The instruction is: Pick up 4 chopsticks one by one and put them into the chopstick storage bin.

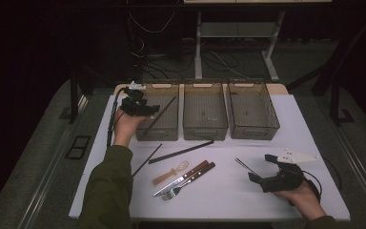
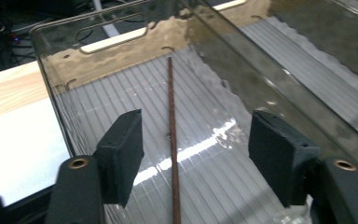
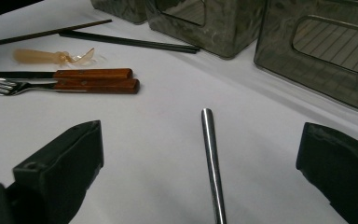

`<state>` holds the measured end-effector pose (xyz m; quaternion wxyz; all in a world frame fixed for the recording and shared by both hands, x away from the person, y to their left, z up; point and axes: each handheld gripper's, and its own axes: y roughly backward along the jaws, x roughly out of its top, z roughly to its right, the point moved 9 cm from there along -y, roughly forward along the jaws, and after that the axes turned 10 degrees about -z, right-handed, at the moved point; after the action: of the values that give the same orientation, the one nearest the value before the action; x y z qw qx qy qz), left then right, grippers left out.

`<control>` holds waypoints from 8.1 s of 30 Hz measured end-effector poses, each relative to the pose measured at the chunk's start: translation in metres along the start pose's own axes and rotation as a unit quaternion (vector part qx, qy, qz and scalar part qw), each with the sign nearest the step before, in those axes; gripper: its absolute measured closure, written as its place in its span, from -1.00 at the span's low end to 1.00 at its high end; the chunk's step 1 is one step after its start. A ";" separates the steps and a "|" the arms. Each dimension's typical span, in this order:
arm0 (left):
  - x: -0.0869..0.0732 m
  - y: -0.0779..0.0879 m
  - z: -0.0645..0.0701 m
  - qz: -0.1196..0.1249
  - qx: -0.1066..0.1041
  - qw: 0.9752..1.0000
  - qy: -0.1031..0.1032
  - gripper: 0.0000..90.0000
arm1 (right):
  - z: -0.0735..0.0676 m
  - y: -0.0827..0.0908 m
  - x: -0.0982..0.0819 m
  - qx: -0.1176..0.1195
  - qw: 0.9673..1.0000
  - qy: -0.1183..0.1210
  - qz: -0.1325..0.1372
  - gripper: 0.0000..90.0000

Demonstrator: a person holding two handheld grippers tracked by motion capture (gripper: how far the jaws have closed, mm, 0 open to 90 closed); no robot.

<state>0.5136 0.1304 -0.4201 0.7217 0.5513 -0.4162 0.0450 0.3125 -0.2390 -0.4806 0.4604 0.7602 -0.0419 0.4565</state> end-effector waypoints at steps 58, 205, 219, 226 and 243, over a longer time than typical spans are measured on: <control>-0.178 0.063 0.069 -0.005 -0.027 0.998 -0.057 -0.04 | -0.003 -0.003 -0.003 -0.006 0.999 0.024 -0.027 -0.98; -0.077 0.063 0.071 0.019 -0.100 0.991 -0.085 0.89 | -0.006 -0.007 -0.005 -0.006 0.999 0.030 -0.032 -0.98; -0.035 0.047 0.057 0.017 -0.083 0.993 -0.082 0.89 | -0.006 -0.006 -0.004 -0.004 0.999 0.030 -0.031 -0.98; -0.011 0.040 0.045 0.008 -0.068 0.994 -0.082 0.89 | -0.006 -0.006 -0.004 -0.003 0.999 0.030 -0.030 -0.98; 0.036 0.008 0.025 -0.002 -0.040 0.996 -0.077 0.89 | -0.009 -0.005 -0.003 0.002 0.999 0.033 -0.025 -0.98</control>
<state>0.5194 0.0985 -0.3898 0.7093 0.5245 -0.4707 -0.0154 0.3070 -0.2308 -0.4850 0.4712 0.7466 -0.0068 0.4696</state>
